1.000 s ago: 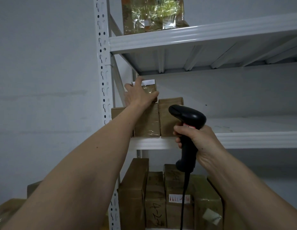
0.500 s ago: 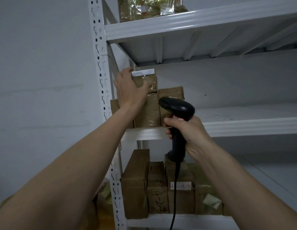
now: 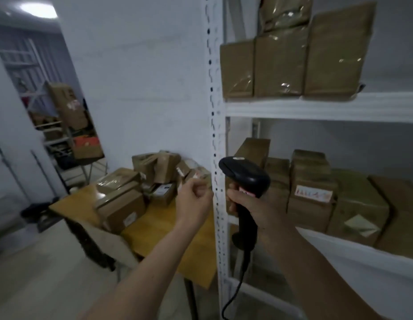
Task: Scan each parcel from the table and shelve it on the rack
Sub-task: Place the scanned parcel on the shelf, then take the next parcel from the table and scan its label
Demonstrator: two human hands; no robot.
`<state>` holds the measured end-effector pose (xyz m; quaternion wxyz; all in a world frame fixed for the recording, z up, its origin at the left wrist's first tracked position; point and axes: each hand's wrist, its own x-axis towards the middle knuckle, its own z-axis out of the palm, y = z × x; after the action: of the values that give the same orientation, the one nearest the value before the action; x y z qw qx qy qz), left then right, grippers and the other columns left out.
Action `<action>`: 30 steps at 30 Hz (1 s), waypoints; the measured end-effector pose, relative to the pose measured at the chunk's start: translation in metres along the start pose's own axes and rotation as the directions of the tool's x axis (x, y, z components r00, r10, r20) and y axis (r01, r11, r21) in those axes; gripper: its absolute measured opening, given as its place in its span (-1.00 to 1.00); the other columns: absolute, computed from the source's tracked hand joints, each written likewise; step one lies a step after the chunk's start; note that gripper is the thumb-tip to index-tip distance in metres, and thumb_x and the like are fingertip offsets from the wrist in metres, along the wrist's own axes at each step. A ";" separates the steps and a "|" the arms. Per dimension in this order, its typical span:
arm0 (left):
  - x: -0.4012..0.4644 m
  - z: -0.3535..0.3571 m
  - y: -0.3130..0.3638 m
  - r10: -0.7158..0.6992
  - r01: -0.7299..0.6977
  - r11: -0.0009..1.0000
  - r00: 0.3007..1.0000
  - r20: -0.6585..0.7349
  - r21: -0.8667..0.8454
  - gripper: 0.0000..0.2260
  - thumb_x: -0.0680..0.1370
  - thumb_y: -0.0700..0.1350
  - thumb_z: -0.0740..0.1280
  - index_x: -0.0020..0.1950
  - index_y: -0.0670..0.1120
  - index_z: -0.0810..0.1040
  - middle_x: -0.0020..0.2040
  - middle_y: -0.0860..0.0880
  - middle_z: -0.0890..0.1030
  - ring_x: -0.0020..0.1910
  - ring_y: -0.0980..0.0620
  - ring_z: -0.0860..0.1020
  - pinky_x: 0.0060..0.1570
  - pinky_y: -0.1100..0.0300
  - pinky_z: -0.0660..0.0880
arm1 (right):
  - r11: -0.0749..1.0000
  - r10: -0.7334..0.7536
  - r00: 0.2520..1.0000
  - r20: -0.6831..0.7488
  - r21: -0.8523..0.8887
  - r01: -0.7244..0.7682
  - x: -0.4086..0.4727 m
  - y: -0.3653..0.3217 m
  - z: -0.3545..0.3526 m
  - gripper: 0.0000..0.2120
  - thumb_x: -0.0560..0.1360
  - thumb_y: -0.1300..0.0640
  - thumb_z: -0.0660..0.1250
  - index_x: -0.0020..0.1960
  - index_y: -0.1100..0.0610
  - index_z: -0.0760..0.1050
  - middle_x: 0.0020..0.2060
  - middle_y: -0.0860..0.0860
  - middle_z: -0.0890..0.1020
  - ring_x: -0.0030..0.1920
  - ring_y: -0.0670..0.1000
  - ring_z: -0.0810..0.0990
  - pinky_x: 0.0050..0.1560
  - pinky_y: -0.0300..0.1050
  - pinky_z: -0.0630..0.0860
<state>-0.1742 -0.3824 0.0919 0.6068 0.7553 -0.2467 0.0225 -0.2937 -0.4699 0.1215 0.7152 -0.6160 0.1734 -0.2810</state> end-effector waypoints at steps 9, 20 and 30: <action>0.012 -0.047 -0.094 -0.272 0.248 0.943 0.958 0.088 0.221 -0.88 0.55 -0.18 0.36 0.08 -0.10 0.58 -0.08 0.01 0.56 -0.14 0.13 0.49 -0.30 0.35 0.39 | 0.975 0.224 0.974 -0.025 0.019 -0.223 0.014 0.072 0.057 -0.89 0.42 0.35 0.44 -0.23 0.20 0.57 -0.41 0.08 0.58 -0.43 0.01 0.51 -0.38 -0.15 0.47; 0.104 -0.181 -0.187 -0.306 0.234 0.888 0.943 0.130 0.395 -0.81 0.57 -0.06 0.35 0.16 -0.06 0.57 0.03 0.02 0.57 0.00 0.06 0.54 -0.06 0.16 0.52 | 0.963 0.269 0.960 -0.073 0.027 -0.268 0.083 0.125 0.204 -0.94 0.42 0.32 0.45 -0.16 0.22 0.57 -0.32 0.11 0.61 -0.37 0.04 0.55 -0.27 -0.09 0.50; 0.179 -0.249 -0.269 -0.360 0.244 0.865 0.910 0.204 0.439 -0.74 0.56 -0.07 0.35 0.23 -0.09 0.57 0.03 0.05 0.52 0.00 0.10 0.49 -0.06 0.23 0.45 | 0.934 0.356 0.931 -0.078 -0.010 -0.358 0.138 0.173 0.299 -0.91 0.43 0.30 0.43 -0.08 0.25 0.56 -0.32 0.08 0.63 -0.38 0.01 0.57 -0.34 -0.17 0.52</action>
<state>0.1563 -0.1746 -0.0262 0.3924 0.8890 -0.1972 -0.1298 0.0247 -0.3066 0.0196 0.7399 -0.5719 0.3125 -0.1669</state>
